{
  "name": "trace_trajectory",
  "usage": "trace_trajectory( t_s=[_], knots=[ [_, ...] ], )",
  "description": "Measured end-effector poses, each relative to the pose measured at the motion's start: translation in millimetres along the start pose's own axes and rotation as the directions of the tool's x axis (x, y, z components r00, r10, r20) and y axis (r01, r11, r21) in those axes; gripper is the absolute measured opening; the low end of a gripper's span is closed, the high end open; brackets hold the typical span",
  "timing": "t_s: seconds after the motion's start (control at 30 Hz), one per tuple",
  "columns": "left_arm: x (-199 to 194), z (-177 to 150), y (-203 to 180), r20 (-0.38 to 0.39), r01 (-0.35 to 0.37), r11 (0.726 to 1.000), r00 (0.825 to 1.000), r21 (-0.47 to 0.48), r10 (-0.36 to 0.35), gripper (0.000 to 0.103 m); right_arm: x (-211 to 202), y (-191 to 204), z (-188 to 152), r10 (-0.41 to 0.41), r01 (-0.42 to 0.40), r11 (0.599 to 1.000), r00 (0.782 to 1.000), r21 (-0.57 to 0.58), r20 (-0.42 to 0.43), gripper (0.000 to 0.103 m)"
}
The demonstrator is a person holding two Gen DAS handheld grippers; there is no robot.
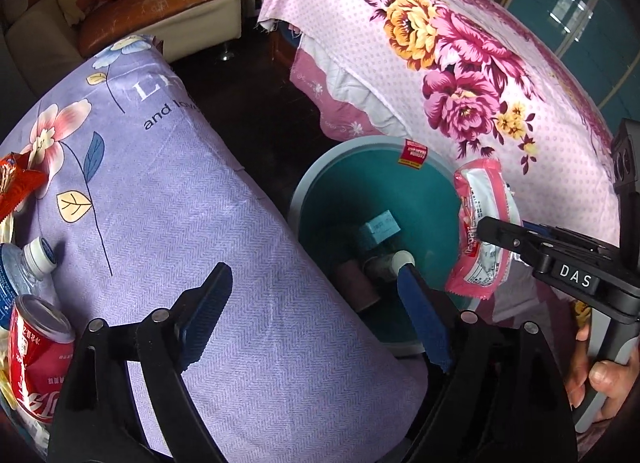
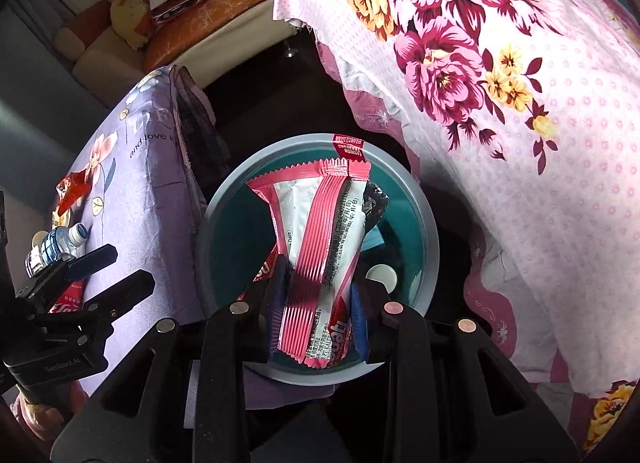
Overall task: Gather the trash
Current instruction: 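Carry the carton and wrapper over the teal bin and release both, then grasp the light blue snack packet with the left tool while the right tool grasps the red can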
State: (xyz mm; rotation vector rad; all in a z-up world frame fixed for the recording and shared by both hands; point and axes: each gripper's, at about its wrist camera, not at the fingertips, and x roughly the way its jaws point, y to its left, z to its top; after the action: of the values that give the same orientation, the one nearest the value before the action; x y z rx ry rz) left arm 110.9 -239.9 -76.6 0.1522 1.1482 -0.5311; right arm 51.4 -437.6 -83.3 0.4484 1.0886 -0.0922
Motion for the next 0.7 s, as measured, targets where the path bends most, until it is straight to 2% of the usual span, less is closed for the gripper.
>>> trace_trajectory(
  t_s=[0.1,0.17,0.27,0.33,0.7],
  knots=[
    [-5,-5,8,0.007,0.002,1.0,1.0,-0.019,-0.002,0.092,2,8,-1,-0.002,0.002,1.0,1.0,-0.007,-0.015,0.036],
    [-8,-8,13,0.009,0.01,0.999,1.0,-0.033,-0.01,0.092,3,13,-2,0.002,-0.002,1.0,1.0,-0.007,-0.02,0.054],
    [-15,-13,22,0.014,0.014,0.998,1.0,-0.056,-0.014,0.093,2,22,-3,0.001,-0.002,1.0,1.0,-0.014,-0.025,0.068],
    [-20,-17,28,0.017,0.017,0.997,1.0,-0.069,-0.016,0.093,1,28,-5,0.003,-0.003,1.0,1.0,-0.017,-0.03,0.074],
    [-62,-43,78,0.067,-0.001,0.987,0.998,-0.158,0.012,0.093,-4,76,-13,0.008,-0.012,0.997,0.999,-0.078,-0.053,0.077]
  ],
)
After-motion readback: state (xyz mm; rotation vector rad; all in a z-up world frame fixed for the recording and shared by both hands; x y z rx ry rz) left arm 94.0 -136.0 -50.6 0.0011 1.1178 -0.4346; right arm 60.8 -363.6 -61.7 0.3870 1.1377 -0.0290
